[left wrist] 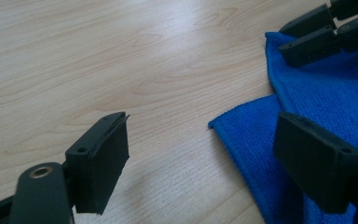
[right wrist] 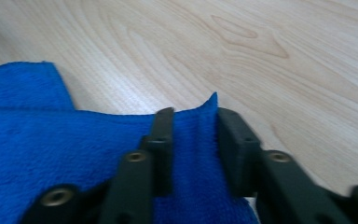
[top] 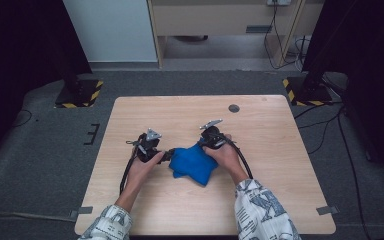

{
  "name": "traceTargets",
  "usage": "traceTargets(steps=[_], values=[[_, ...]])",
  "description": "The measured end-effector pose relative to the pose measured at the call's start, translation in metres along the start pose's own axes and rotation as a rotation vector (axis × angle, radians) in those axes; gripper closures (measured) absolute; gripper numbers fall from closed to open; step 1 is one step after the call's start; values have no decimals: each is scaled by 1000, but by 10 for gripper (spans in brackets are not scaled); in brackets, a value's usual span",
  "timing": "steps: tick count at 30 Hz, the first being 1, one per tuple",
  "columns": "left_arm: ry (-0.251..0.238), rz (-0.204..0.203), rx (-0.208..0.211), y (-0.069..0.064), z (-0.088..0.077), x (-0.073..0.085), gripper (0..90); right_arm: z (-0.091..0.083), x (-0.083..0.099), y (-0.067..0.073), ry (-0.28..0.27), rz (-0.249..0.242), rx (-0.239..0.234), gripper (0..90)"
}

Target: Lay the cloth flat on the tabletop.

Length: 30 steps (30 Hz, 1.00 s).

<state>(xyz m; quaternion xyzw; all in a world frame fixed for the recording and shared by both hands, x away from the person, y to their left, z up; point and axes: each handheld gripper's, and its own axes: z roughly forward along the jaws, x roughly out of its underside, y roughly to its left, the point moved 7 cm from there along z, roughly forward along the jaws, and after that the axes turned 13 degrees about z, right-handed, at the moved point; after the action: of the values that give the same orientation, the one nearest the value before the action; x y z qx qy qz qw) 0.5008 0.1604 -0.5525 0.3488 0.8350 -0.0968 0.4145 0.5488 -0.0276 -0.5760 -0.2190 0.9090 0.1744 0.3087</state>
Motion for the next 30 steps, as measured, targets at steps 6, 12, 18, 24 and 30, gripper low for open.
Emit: traceTargets(steps=[6, 12, 18, 24, 30], values=[[6, 5, 1, -1, 3, -1, 187, -7, -1, 5, -29, 3, -59, 871], [9, 5, -2, -3, 8, -6, 203, -25, -10, 11, -77, -3, -108, 875], [43, 18, -2, -6, 19, -3, 242, -37, -11, 17, -91, -25, -133, 876], [64, 21, 5, -9, 26, 1, 280, -39, -7, 20, -84, -31, -147, 876], [70, 43, 10, -14, 30, 1, 318, -38, -7, 18, -85, -26, -148, 875]])
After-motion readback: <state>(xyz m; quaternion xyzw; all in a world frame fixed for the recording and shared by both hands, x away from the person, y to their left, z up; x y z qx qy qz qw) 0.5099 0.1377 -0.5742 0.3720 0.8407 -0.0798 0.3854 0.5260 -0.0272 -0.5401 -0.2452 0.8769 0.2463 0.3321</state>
